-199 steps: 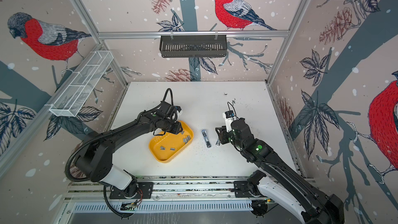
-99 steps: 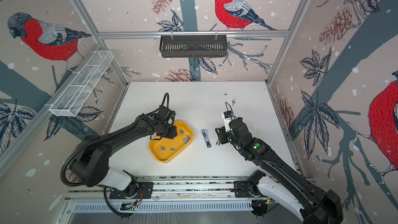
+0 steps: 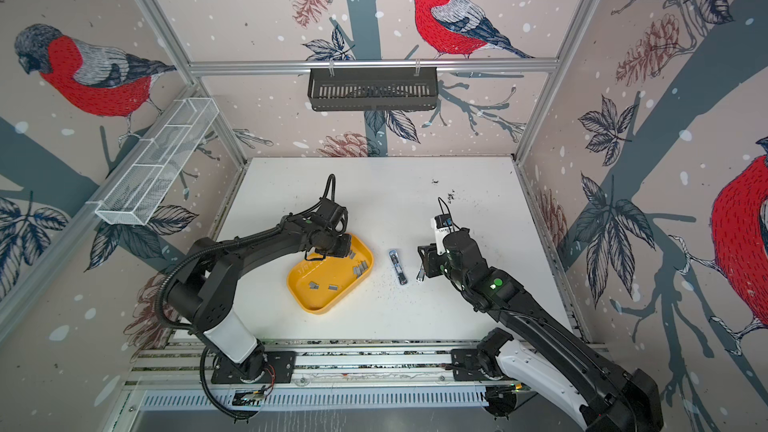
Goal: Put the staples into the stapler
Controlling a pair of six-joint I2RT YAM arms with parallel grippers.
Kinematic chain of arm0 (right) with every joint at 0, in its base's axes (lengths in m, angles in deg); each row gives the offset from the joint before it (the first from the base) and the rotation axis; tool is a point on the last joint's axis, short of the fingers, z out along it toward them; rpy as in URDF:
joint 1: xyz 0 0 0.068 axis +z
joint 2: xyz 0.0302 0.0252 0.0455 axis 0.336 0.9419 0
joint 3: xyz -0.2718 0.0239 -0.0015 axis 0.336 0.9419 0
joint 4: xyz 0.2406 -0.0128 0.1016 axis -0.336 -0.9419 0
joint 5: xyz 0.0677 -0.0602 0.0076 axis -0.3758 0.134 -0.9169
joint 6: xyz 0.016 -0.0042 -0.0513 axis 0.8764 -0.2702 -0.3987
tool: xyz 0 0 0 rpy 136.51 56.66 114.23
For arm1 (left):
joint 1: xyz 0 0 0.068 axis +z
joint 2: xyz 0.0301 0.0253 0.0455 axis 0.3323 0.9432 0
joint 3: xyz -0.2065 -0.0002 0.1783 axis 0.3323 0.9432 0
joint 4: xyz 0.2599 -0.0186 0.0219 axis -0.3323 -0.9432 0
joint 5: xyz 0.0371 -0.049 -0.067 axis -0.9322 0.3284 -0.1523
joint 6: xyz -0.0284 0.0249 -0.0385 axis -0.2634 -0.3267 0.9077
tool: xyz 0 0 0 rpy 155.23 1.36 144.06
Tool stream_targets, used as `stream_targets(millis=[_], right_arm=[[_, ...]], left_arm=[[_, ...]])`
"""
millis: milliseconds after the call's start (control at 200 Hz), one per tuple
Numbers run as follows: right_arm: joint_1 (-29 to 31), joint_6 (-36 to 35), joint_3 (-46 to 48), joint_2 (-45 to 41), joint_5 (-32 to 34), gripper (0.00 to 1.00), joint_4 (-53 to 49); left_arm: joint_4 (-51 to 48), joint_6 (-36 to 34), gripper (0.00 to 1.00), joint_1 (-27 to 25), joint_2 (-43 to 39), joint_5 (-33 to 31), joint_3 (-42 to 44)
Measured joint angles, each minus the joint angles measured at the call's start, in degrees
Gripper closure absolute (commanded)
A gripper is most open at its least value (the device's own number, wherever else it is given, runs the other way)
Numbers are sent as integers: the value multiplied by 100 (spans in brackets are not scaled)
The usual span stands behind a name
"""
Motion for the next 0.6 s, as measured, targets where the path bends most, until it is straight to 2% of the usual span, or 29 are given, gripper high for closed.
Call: stream_targets(millis=[600], right_arm=[[-7,15,57,15,24,60,0]], left_arm=[[131,0,86,-42,275,-181,20]])
